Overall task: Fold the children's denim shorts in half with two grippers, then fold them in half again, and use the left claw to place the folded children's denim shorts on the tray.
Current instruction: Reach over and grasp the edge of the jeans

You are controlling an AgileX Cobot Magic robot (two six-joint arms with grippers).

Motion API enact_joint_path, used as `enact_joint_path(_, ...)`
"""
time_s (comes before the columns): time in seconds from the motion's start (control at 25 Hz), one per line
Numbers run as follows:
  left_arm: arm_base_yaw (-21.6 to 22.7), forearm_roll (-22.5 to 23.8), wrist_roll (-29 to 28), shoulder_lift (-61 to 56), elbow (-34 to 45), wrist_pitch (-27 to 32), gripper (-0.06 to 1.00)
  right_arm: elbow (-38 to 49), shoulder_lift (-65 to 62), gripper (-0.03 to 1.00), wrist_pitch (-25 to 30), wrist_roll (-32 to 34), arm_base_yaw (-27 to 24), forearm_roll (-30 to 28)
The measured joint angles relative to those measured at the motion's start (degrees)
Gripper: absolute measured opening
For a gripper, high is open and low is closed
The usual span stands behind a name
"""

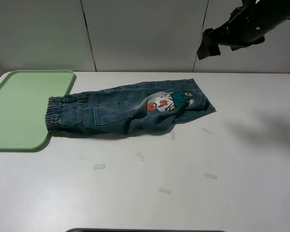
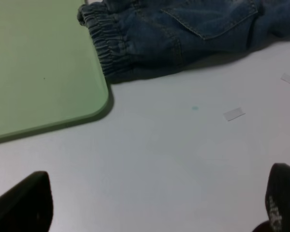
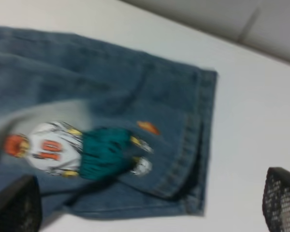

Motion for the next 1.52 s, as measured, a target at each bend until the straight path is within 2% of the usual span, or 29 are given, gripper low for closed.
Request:
enact_joint_path(0.16,0.00,0.00,0.00,0.00,0.00,0.00,0.87,-3.66,5.59,0.69,3.63,-2.63,-4.29,1.09)
enact_joint_path(0.28,0.00,0.00,0.00,0.00,0.00,0.00,0.87,-4.81,9.70,0.69,4.99,-5.50,-7.02,4.05)
enact_joint_path(0.44,0.00,0.00,0.00,0.00,0.00,-0.07,0.87,-4.98,13.96,0.69,5.17,-10.71,-9.39,7.53)
enact_joint_path(0.64,0.00,0.00,0.00,0.00,0.00,-0.07,0.87,-4.98,18.47,0.69,4.88,-15.38,-10.81,8.58)
enact_joint_path(1.08,0.00,0.00,0.00,0.00,0.00,-0.07,0.87,-13.50,27.17,0.69,5.01,-16.32,-11.56,9.61)
enact_joint_path(1.52,0.00,0.00,0.00,0.00,0.00,-0.07,0.87,-17.62,32.24,0.69,5.98,-16.32,-11.56,14.66)
